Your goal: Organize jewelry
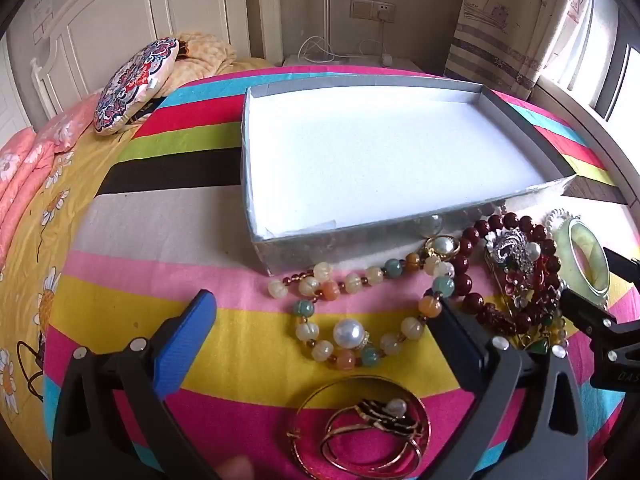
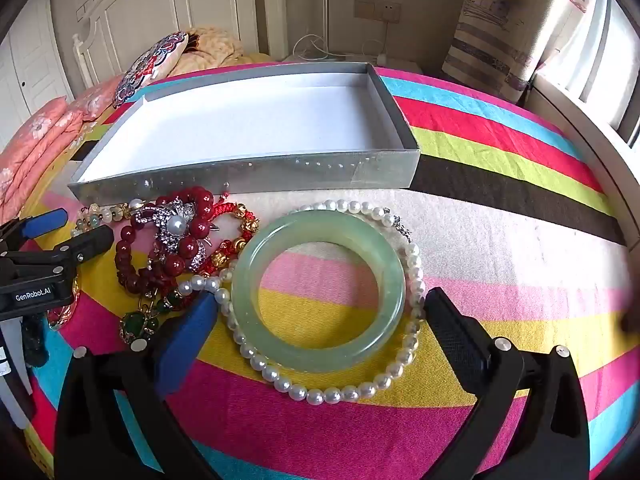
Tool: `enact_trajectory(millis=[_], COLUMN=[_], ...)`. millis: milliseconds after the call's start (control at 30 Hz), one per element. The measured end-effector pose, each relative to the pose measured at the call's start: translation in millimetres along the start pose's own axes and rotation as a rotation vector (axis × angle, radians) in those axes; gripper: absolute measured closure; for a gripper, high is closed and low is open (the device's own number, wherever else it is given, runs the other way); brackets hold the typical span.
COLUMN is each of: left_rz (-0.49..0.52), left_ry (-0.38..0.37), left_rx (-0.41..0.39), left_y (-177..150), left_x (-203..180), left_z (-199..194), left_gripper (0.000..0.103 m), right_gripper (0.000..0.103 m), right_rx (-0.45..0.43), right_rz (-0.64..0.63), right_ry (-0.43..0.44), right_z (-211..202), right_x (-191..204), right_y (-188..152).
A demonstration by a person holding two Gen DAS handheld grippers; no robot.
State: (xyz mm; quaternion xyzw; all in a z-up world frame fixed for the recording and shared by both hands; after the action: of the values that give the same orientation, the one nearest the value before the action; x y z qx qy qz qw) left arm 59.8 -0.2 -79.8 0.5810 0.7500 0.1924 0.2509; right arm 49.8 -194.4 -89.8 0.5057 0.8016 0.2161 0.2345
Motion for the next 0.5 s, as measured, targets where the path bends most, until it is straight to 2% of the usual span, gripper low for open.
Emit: enact_trajectory(millis=[500], left_rz=[-0.002], left_ry=[0.004], left_rx=[0.001], left_y=[0.3], left_x=[1.7], left_z=[0.1], left_gripper=[0.002], right_gripper=[0.004], right_rx=[0.001], right_rz=[0.001], right_ry=[0.001], right_z=[0.4], right_x=[0.8], right_y=[-0.3])
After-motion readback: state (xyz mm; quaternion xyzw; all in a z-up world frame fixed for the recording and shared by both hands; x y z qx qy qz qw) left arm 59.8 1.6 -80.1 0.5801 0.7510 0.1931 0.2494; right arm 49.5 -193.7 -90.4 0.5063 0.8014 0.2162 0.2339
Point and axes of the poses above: each gripper's, at about its wrist camera, not at the fingertips, and z roughly the way its jaws point, x to its left, y to its top, the point moved 10 cm from there along z, roughly the way its jaws point, and after that the axes turned 15 degrees about -z, right-handed, at the moved point
